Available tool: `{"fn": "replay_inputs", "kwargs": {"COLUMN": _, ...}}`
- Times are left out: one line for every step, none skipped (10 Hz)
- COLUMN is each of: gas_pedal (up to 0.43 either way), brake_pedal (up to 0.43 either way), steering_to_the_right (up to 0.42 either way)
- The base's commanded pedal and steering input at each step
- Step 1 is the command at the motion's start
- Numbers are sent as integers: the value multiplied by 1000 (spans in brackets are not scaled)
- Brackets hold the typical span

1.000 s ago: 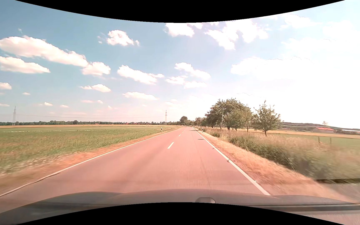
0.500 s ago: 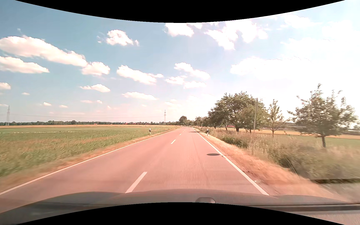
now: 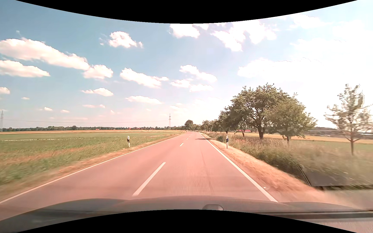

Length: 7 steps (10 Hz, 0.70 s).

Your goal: Follow the waypoints while adhering to traffic rules and regulations

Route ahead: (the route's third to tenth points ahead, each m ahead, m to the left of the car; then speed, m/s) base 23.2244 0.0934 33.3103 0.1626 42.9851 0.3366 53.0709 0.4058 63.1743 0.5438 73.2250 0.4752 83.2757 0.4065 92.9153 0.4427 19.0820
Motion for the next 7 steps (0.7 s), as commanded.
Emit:
{"fn": "replay_inputs", "kwargs": {"gas_pedal": 177, "brake_pedal": 0, "steering_to_the_right": 1}}
{"fn": "replay_inputs", "kwargs": {"gas_pedal": 177, "brake_pedal": 0, "steering_to_the_right": 1}}
{"fn": "replay_inputs", "kwargs": {"gas_pedal": 177, "brake_pedal": 0, "steering_to_the_right": 1}}
{"fn": "replay_inputs", "kwargs": {"gas_pedal": 177, "brake_pedal": 0, "steering_to_the_right": 1}}
{"fn": "replay_inputs", "kwargs": {"gas_pedal": 177, "brake_pedal": 0, "steering_to_the_right": 2}}
{"fn": "replay_inputs", "kwargs": {"gas_pedal": 177, "brake_pedal": 0, "steering_to_the_right": 1}}
{"fn": "replay_inputs", "kwargs": {"gas_pedal": 177, "brake_pedal": 0, "steering_to_the_right": 1}}
